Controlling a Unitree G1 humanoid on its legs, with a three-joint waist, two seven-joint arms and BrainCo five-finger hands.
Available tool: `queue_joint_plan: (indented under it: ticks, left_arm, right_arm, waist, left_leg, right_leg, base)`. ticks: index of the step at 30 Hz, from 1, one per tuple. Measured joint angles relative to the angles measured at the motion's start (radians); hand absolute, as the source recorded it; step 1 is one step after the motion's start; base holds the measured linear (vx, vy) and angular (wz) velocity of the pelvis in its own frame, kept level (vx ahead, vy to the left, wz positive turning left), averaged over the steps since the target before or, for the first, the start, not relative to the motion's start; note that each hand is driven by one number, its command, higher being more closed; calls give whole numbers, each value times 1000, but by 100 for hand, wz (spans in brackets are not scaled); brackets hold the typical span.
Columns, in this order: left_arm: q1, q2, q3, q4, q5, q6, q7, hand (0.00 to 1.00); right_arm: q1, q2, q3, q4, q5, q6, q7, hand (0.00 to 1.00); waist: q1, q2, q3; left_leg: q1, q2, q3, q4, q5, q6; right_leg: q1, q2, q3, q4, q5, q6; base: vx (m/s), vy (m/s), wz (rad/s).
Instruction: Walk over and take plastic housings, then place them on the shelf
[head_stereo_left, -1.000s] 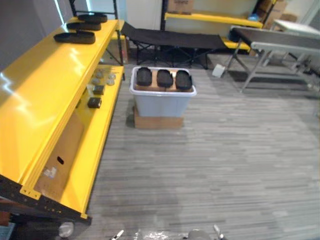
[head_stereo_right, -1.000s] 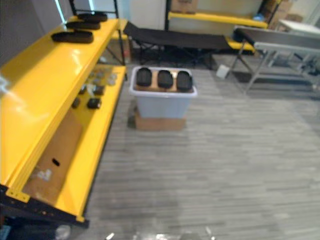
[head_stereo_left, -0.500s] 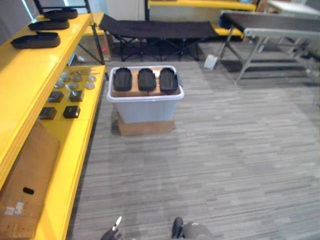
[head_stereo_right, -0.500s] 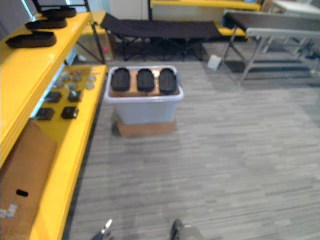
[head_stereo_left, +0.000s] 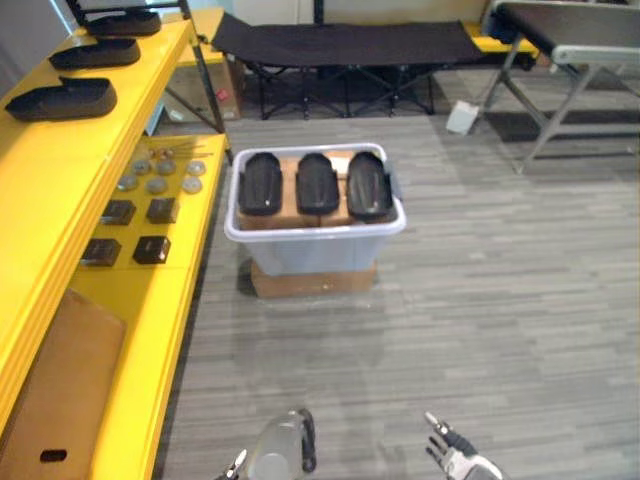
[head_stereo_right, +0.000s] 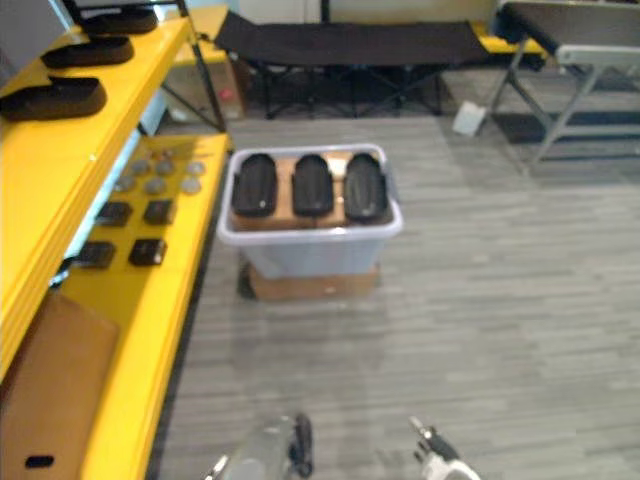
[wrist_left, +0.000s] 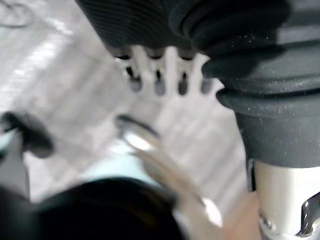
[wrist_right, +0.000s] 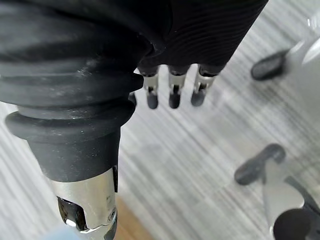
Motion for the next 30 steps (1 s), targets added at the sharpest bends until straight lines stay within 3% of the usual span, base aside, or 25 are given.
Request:
queue_joint_plan:
  ticks: [1, 3, 4, 5, 6, 7, 9, 10, 11, 12, 13, 14, 15, 16, 18, 21, 22, 23, 24, 25, 26, 27, 30]
  left_arm:
    - [4, 3, -8, -4, -4, -19, 9, 0]
    - [-11, 12, -20, -12, -10, -32, 12, 0]
    - [-30, 19, -47, -35, -14, -39, 10, 0]
    - [-34, 20, -48, -37, -16, -39, 10, 0]
    - [-69, 35, -71, -59, -47, -41, 7, 0]
    - [-86, 43, -81, -65, -51, -40, 2, 0]
    - [-87, 41, -82, -65, -76, -33, 2, 0]
    - [-75, 46, -74, -66, -83, -27, 4, 0]
    - [-81, 23, -54, -56, -87, -25, 12, 0]
    - [-77, 10, -52, -60, -88, -23, 10, 0]
    - [-61, -37, -40, -64, -88, -21, 7, 0]
    - [-53, -83, -38, -59, -90, -19, 7, 0]
    - [-48, -87, -26, -65, -85, -25, 8, 0]
    - [-49, -77, -30, -63, -85, -29, 10, 0]
    - [-41, -58, -47, -65, -84, -29, 10, 0]
    - [-57, -48, -52, -65, -61, -44, 11, 0]
    - [-59, -38, -71, -63, -57, -53, 13, 0]
    - [-63, -29, -87, -59, -46, -56, 16, 0]
    - [-68, -26, -87, -57, -41, -58, 20, 0]
    - [-72, 3, -106, -49, -29, -56, 18, 0]
    - [-78, 17, -124, -43, -17, -57, 15, 0]
    - [-98, 44, -146, -33, 4, -58, 9, 0]
    - [-113, 67, -167, -29, 33, -67, 10, 0]
  right_arm:
    - [2, -6, -3, -4, -30, -22, 0, 0]
    - [-3, -10, 1, 0, -47, -41, -6, 0]
    - [-3, -5, 2, -1, -44, -53, -12, 0]
    - [-3, -5, 3, -1, -44, -55, -12, 0]
    - [-10, -3, 11, -6, -44, -62, -14, 0]
    - [-20, -3, 23, -7, -45, -62, -15, 0]
    - [-20, 2, 29, -14, -46, -62, -14, 0]
    - [-10, 11, 38, -14, -47, -59, -14, 0]
    - [5, -3, 50, -13, -73, -48, -13, 0]
    - [4, -10, 44, -13, -70, -42, -13, 0]
    - [7, -29, 59, -15, -106, -37, -13, 0]
    - [5, -48, 73, -23, -138, -41, -13, 0]
    - [5, -55, 83, -29, -154, -44, -13, 0]
    - [8, -59, 116, -34, -188, -56, -11, 0]
    - [11, -64, 148, -44, -231, -75, -6, 0]
    - [22, -74, 225, -126, -308, -147, 11, 0]
    - [32, -88, 297, -171, -351, -194, 36, 0]
    - [52, -104, 382, -240, -382, -232, 66, 0]
    - [56, -104, 425, -269, -393, -247, 82, 0]
    - [66, -103, 535, -346, -425, -298, 123, 0]
    - [67, -105, 594, -382, -441, -323, 140, 0]
    - [63, -118, 765, -489, -458, -372, 180, 0]
    - [8, -126, 1041, -708, -407, -417, 236, 0]
  waist:
    - [-3, 3, 2]
    - [-15, 5, 1]
    - [-18, 15, 0]
    - [-19, 17, 0]
    - [-23, 25, -2]
    - [-30, 24, -2]
    - [-31, 22, -3]
    - [-37, 5, -15]
    - [-39, 21, -24]
    - [-34, 37, -25]
    - [-35, 61, -33]
    - [-35, 88, -28]
    - [-35, 94, -22]
    - [-34, 91, -18]
    - [-39, 77, -19]
    - [-43, 71, -17]
    - [-42, 72, -17]
    - [-42, 74, -16]
    - [-40, 57, -13]
    - [-46, 22, -20]
    - [-47, 6, -17]
    - [-42, -27, -17]
    - [-27, -48, -17]
  left_leg:
    - [69, -11, 0, -44, -1, 1]
    - [157, -1, -20, -97, -6, -5]
    - [185, 24, -42, -116, -14, -19]
    - [188, 29, -45, -117, -15, -21]
    - [194, 62, -70, -118, -34, -53]
    - [198, 78, -75, -113, -52, -81]
    - [230, 94, -91, -106, -83, -118]
    - [253, 94, -119, -84, -115, -135]
    - [274, 121, -146, -38, -180, -143]
    - [272, 135, -148, -27, -180, -147]
    - [228, 158, -161, 58, -176, -161]
    - [173, 187, -165, 184, -159, -188]
    - [144, 198, -171, 258, -141, -204]
    - [100, 215, -172, 347, -122, -212]
    - [83, 234, -105, 280, -130, -202]
    - [18, 247, -97, 33, -98, -209]
    - [2, 256, -96, -44, -42, -213]
    - [-2, 259, -87, -75, 81, -245]
    - [1, 247, -74, -75, 83, -243]
    - [-3, 213, -67, -86, 76, -224]
    - [-9, 198, -67, -85, 74, -219]
    - [-45, 173, -70, -67, 66, -206]
    - [-68, 148, -71, -39, 53, -188]
  right_leg:
    - [-53, -36, -47, 59, -33, -56]
    - [-89, -42, -146, -40, -78, -96]
    - [-110, -9, -179, -199, -86, -111]
    - [-115, -3, -180, -225, -85, -111]
    - [-154, 42, -158, -476, -35, -101]
    - [-177, 66, -110, -626, 51, -106]
    - [-186, 88, -41, -701, 164, -106]
    - [-181, 99, -8, -703, 241, -128]
    - [-164, 119, -23, -646, 289, -143]
    - [-166, 129, -26, -635, 288, -152]
    - [-153, 138, -43, -633, 226, -155]
    - [-124, 157, -61, -650, 213, -167]
    - [-97, 162, -69, -670, 210, -171]
    - [-44, 162, -85, -712, 208, -176]
    - [12, 145, -102, -761, 205, -176]
    - [24, 110, -113, -805, 209, -143]
    - [22, 102, -112, -807, 214, -123]
    - [20, 95, -101, -804, 208, -99]
    - [21, 78, -95, -804, 208, -88]
    - [13, 47, -96, -808, 210, -69]
    - [6, 33, -95, -808, 211, -62]
    - [-13, 9, -98, -814, 218, -46]
    - [-6, -12, -103, -841, 235, -25]
  base:
    - [467, 109, 19]
    - [453, 26, 30]
    - [427, -33, 37]
    - [400, -75, 54]
    - [402, -113, 53]
    - [406, -136, 59]
    - [395, -200, 38]
    - [604, -381, 65]
    - [602, -365, 57]
    - [462, -263, 55]
    - [375, -211, 32]
    - [353, -232, 39]
    - [318, -213, 36]
    - [300, -189, 33]
    - [230, -129, 22]
    - [144, 29, 4]
    - [150, 177, -9]
    - [173, 230, -16]
    - [172, 254, -9]
    - [115, 160, -2]
    - [161, 221, 14]
    - [126, 186, 20]
    - [111, 119, 14]
